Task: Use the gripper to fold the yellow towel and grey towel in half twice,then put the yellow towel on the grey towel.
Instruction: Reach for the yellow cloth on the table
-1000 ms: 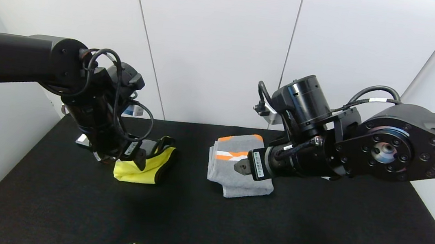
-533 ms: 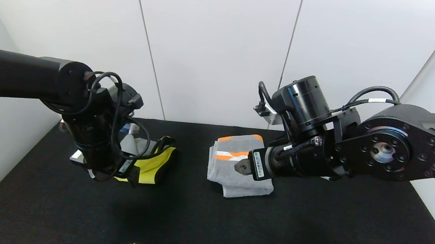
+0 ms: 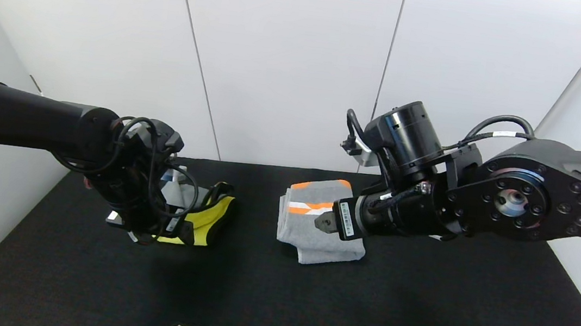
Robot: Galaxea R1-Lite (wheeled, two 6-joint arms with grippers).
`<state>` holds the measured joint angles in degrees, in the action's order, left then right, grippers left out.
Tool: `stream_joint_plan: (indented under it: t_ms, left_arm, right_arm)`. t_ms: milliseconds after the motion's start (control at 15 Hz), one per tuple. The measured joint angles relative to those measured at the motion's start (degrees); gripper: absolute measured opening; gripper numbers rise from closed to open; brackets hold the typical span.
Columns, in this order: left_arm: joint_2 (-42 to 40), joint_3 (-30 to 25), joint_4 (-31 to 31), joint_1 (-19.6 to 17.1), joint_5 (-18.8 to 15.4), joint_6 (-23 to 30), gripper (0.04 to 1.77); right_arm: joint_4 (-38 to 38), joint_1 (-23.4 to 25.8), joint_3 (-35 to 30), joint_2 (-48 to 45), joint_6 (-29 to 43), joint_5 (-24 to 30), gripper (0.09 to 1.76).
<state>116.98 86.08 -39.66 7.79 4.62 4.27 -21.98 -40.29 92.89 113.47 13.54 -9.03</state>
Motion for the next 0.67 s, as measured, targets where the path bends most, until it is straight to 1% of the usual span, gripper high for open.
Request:
stream_joint_plan:
  t_ms: [200,333,667]
  left_arm:
    - [0.35,-0.09,0.16,-0.3,-0.06,0.05,1.71]
    - [0.82,-0.09,5.94,-1.01,0.02,0.3,1.71]
    - [1.88,0.41,12.59,-1.34,0.11,1.94,1.71]
  right_arm:
    - [0.01,0.05,0.0,0.01,0.0,0.01,1.71]
    - [0.0,0.0,0.0,0.06,0.0,0.04,1.71]
    - [0.0,-0.04,0.0,0.12,0.0,0.06,1.71]
